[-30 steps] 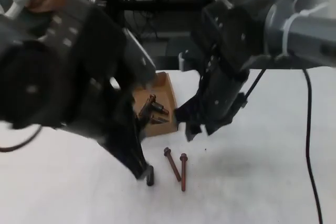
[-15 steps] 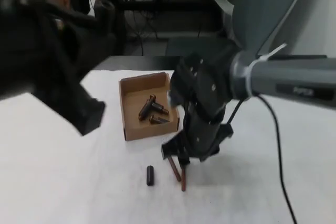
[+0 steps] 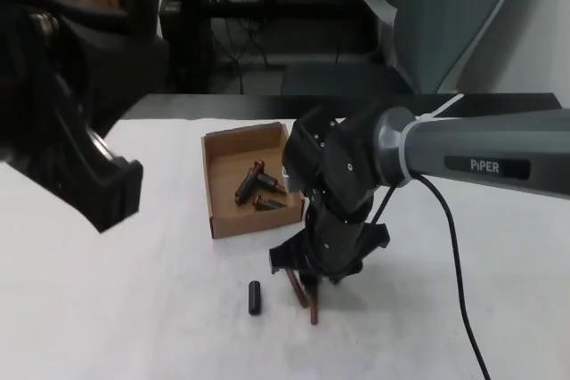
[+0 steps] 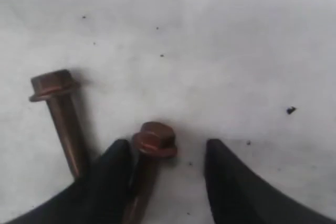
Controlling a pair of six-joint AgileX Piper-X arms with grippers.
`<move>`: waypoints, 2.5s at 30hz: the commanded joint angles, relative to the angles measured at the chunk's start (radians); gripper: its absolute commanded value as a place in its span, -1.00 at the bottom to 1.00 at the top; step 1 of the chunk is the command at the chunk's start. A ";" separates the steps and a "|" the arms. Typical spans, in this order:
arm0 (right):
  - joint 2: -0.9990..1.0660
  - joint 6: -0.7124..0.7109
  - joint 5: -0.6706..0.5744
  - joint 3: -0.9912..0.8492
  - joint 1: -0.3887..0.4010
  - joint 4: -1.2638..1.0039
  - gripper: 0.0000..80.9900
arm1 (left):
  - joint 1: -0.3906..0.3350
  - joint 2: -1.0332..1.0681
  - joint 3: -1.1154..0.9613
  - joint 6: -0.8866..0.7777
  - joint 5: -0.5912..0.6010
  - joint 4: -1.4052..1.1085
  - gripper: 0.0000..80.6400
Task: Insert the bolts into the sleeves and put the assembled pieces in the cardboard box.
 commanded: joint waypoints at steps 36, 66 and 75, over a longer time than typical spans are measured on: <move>-0.676 -0.221 0.137 0.102 0.258 -0.412 -1.00 | -0.005 0.105 0.519 -0.386 0.174 -0.732 -0.96; -0.674 -0.221 0.090 0.114 0.292 -0.453 -1.00 | -0.005 0.134 0.519 -0.432 0.192 -0.865 -0.96; -0.674 -0.269 0.048 0.114 0.302 -0.418 -1.00 | -0.005 0.134 0.519 -0.449 0.188 -0.898 -0.96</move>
